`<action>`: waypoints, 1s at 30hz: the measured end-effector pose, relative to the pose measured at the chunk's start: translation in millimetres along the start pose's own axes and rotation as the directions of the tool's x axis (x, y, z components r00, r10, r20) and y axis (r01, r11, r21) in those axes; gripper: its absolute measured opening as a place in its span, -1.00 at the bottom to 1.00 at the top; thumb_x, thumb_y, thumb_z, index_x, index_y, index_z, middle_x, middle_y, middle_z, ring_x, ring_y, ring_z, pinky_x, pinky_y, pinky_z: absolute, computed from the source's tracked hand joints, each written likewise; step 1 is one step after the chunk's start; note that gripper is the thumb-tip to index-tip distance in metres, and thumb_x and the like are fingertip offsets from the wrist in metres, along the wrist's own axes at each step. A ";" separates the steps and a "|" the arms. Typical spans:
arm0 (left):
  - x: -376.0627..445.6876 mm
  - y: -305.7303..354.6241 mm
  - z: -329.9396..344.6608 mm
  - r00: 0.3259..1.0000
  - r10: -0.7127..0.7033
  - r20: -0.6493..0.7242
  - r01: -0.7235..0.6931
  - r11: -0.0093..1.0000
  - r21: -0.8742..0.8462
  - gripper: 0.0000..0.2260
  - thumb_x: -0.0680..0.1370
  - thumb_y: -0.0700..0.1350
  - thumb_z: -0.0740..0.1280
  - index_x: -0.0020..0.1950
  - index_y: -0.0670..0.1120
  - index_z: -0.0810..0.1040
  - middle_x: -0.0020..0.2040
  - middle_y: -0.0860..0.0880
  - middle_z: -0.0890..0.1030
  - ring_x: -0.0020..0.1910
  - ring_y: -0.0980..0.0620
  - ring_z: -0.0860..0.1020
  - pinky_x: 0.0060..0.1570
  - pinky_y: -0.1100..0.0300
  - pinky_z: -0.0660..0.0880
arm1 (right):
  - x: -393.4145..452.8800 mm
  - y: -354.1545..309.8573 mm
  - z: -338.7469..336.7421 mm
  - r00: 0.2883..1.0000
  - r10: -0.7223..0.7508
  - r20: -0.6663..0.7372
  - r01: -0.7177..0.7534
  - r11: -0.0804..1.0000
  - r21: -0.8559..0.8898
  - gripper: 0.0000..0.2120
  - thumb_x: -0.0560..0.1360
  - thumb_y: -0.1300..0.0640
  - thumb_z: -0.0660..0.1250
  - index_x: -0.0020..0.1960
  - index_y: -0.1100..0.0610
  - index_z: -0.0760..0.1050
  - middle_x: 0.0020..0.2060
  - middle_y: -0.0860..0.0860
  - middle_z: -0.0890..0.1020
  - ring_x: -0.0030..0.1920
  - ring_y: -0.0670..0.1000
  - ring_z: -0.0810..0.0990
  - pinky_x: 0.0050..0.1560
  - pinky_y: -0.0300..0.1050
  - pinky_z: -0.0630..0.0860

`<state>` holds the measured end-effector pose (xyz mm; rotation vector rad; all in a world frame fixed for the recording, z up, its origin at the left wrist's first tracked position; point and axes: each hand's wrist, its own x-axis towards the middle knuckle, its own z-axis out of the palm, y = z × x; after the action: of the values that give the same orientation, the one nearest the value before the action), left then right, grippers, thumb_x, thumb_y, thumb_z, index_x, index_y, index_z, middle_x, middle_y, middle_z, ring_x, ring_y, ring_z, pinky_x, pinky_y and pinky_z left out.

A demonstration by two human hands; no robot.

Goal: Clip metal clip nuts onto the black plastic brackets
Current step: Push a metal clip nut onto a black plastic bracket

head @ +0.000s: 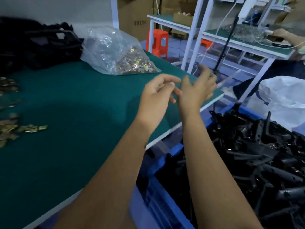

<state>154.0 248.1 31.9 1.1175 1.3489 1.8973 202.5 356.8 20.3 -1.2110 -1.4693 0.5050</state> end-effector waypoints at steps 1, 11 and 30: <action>2.1 2.6 -19.3 0.996 0.008 -0.085 -0.007 1.000 0.013 -0.74 0.61 -0.34 0.17 -0.11 -0.07 0.57 -0.32 -0.01 0.60 -0.43 0.22 0.48 -0.40 0.44 0.37 | -11.1 -16.8 16.9 0.996 -0.044 0.078 0.042 0.999 0.026 -0.59 0.48 0.18 0.31 0.32 0.08 0.43 0.25 0.07 0.39 0.32 0.11 0.29 0.33 0.03 0.15; -20.2 13.8 -205.7 0.736 0.143 -0.662 0.003 0.977 0.214 -0.77 0.61 -0.30 0.17 -0.11 0.00 0.46 -0.45 0.15 0.44 -0.42 0.19 0.40 -0.34 0.29 0.39 | -154.0 -137.4 158.9 0.686 -0.363 0.630 0.277 0.932 0.235 -0.66 0.51 0.14 0.28 0.28 0.04 0.48 0.21 0.02 0.50 0.28 0.06 0.38 0.28 0.01 0.17; -44.8 18.7 -363.4 0.396 0.119 -0.911 0.539 0.773 0.335 -0.80 0.58 -0.11 0.16 -0.10 0.14 0.51 -0.23 0.10 0.56 -0.34 0.07 0.47 -0.38 0.16 0.27 | -246.6 -190.5 273.2 0.220 -0.419 0.881 0.244 0.898 0.366 -0.53 0.51 -0.01 0.21 0.38 -0.29 0.32 0.32 -0.10 0.34 0.35 0.02 0.21 0.17 -0.04 0.03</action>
<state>-137.1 31.3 -19.0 -0.1199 2.6984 1.9209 -154.9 150.7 -18.0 -0.2852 -2.5902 1.1365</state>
